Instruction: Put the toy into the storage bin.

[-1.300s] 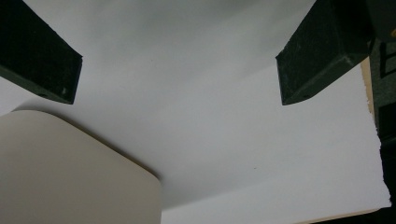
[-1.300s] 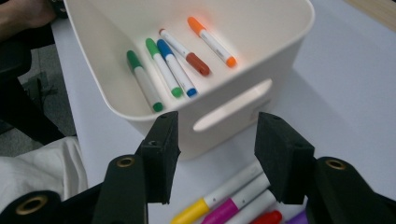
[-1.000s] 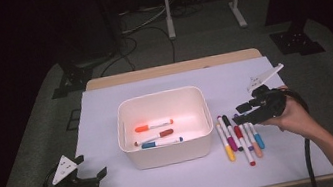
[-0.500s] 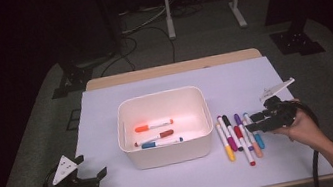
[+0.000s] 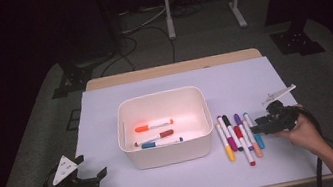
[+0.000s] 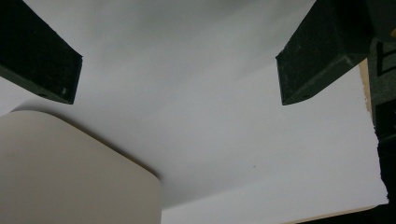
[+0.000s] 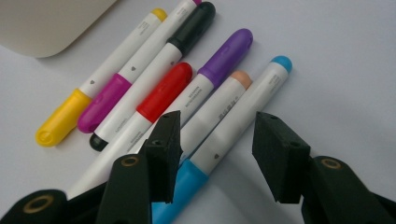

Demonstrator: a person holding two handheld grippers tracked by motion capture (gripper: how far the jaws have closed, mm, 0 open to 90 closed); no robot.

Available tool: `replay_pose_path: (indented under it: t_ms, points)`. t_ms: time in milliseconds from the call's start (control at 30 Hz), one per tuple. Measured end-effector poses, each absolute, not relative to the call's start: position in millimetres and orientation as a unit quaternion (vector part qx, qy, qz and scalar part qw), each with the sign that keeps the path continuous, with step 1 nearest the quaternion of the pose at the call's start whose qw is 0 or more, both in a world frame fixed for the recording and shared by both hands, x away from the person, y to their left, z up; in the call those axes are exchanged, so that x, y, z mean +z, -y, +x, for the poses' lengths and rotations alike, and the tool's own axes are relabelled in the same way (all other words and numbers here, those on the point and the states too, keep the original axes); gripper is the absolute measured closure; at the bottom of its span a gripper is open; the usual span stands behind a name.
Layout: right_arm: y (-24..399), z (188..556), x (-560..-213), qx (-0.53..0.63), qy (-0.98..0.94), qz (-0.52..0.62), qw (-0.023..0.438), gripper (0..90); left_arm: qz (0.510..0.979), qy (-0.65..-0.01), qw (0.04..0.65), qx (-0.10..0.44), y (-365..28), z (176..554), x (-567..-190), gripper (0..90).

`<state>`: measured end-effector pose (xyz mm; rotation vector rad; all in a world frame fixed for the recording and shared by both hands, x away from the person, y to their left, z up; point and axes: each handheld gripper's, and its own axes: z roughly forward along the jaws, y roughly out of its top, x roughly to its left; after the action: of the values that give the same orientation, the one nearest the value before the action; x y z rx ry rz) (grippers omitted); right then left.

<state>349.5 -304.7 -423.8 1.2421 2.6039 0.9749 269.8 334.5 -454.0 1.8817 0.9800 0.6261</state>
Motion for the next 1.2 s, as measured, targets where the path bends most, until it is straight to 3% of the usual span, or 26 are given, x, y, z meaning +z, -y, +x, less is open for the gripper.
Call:
replay_pose_path:
  t_ms: [667,1067,1200]
  points:
    - [309.1,352.0,-438.7,0.298,-0.847,0.434,0.074,54.0,0.759,-0.396,0.451,0.254,-334.7,269.5,-454.0,0.0]
    - [320.0,344.4,-439.4,0.273,-0.842,0.448,0.125,66.3,0.761,-0.394,0.448,0.255,-334.4,269.6,-454.0,0.0]
    - [320.8,344.4,-439.3,0.266,-0.840,0.454,0.135,75.3,0.760,-0.395,0.449,0.254,-334.4,269.5,-454.0,0.0]
